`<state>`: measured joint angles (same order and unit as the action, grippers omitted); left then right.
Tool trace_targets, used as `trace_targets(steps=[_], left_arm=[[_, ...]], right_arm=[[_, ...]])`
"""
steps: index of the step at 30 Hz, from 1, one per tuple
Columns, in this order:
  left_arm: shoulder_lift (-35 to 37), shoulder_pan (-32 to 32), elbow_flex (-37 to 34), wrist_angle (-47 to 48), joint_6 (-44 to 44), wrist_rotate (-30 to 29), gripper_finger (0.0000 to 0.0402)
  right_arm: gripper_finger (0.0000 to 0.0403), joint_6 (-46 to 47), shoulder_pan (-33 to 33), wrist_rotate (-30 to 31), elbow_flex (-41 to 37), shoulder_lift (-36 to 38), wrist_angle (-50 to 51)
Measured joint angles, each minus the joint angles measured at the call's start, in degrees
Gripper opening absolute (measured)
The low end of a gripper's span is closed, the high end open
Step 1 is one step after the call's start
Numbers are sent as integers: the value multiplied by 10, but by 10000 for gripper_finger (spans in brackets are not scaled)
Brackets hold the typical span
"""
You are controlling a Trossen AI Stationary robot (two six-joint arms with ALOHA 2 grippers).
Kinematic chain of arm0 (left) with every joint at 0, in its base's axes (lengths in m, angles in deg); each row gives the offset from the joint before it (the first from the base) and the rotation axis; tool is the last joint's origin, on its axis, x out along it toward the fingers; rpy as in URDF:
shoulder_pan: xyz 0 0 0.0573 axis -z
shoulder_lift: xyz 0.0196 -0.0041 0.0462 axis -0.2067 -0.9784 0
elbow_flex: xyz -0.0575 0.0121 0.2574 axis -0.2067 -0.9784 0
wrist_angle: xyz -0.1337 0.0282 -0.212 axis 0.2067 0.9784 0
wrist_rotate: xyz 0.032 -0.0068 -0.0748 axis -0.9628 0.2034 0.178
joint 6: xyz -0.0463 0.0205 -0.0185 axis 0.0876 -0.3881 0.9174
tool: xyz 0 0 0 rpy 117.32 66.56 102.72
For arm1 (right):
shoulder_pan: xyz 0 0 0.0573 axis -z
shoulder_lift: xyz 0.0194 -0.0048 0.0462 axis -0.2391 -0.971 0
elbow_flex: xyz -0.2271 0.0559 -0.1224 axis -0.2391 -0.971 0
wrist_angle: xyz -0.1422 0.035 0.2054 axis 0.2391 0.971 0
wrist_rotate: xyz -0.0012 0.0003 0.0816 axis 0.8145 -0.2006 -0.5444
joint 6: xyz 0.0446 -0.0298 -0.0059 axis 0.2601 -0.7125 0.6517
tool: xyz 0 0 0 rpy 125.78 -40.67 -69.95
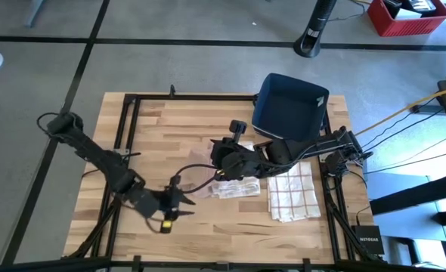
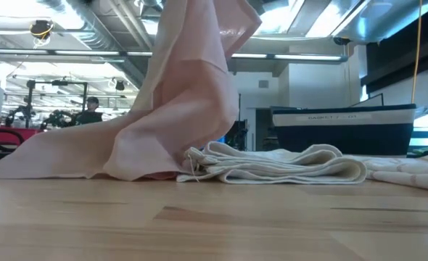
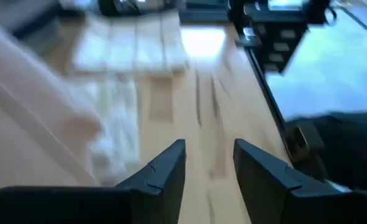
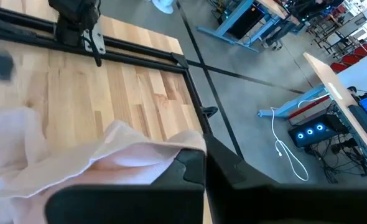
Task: Fold towel
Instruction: Fold the light pink towel
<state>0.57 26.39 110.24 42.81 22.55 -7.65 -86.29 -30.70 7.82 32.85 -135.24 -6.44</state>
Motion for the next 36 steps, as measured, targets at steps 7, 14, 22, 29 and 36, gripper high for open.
trace_targets(steps=[7, 14, 22, 29, 36], left_arm=[[-71, 50, 22, 2, -85, -191, 111], [-113, -12, 21, 7, -65, -195, 141], [-142, -67, 21, 59, 21, -195, 215], [-168, -95, 21, 68, 72, -194, 219], [-166, -96, 21, 70, 62, -194, 152]], right_arm=[[1, 18, 0, 0, 0, 0, 27], [1, 20, 0, 0, 0, 0, 28], [1, 20, 0, 0, 0, 0, 29], [1, 23, 0, 1, 0, -3, 29], [1, 34, 0, 3, -6, -3, 34]])
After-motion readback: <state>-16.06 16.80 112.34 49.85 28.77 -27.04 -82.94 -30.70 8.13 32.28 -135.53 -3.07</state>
